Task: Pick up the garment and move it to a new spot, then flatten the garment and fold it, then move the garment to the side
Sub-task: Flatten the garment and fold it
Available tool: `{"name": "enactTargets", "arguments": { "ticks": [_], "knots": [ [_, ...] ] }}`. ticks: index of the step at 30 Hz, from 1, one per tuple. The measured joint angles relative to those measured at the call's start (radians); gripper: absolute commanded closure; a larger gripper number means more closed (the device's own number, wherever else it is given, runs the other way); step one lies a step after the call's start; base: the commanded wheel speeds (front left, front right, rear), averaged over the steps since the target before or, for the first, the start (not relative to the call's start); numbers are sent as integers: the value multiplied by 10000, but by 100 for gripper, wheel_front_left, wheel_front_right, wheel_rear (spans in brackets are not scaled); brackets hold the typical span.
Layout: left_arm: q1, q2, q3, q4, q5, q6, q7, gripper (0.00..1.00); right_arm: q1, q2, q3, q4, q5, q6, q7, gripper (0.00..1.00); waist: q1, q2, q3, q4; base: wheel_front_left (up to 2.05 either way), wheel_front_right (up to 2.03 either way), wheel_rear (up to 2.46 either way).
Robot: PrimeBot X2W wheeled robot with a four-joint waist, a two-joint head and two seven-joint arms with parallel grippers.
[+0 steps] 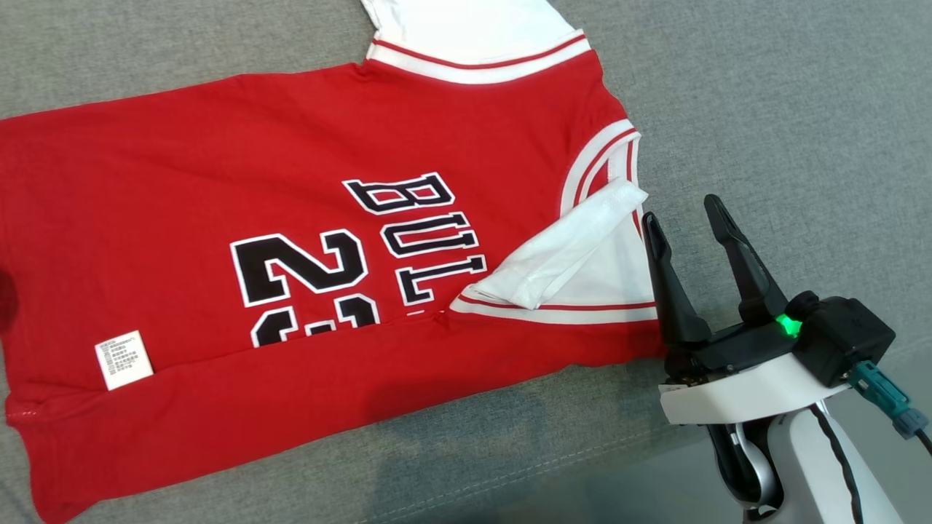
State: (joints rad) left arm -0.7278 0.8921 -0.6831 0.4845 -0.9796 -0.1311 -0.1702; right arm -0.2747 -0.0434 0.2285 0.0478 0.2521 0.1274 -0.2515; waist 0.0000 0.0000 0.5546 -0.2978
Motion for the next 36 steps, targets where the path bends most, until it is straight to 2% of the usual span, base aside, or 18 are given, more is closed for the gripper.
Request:
{"name": "enactTargets", "arguments": {
  "ticks": [5, 12, 17, 22, 32, 36],
  "knots": [
    [35, -600, -92, 33, -4, 0, -514, 100, -106, -2, -314, 247, -61, 2, 2, 0, 0, 0, -297, 282, 0, 0, 0],
    [798, -1766, 94, -512, -268, 0, -784, 100, -908, -10, -813, 1620, -242, 0, 2, 0, 0, 0, -905, 993, 0, 0, 0],
    [1396, -2215, 431, -997, -182, 0, -805, 100, -1831, -17, -928, 2238, -627, 0, 161, 0, 0, 0, -1278, 1495, 0, 0, 0],
    [1918, -2491, 867, -1856, 203, 0, -815, 100, -2710, -40, -1271, 2272, -871, 2, 1285, 0, 0, 0, -1335, 1876, 0, 0, 0],
    [2285, -2466, 1208, -3444, 1080, 0, -815, 100, -4583, -142, -2171, 2203, -1486, 2, 4217, 0, -1, 0, -589, 2396, 0, 0, 0],
    [2288, -2508, 1373, -4226, 1097, 0, -817, 100, -5185, -163, -2692, 2178, -1705, 4, 5135, 0, 0, 0, -201, 2768, 0, 0, 0]
  ]
}}
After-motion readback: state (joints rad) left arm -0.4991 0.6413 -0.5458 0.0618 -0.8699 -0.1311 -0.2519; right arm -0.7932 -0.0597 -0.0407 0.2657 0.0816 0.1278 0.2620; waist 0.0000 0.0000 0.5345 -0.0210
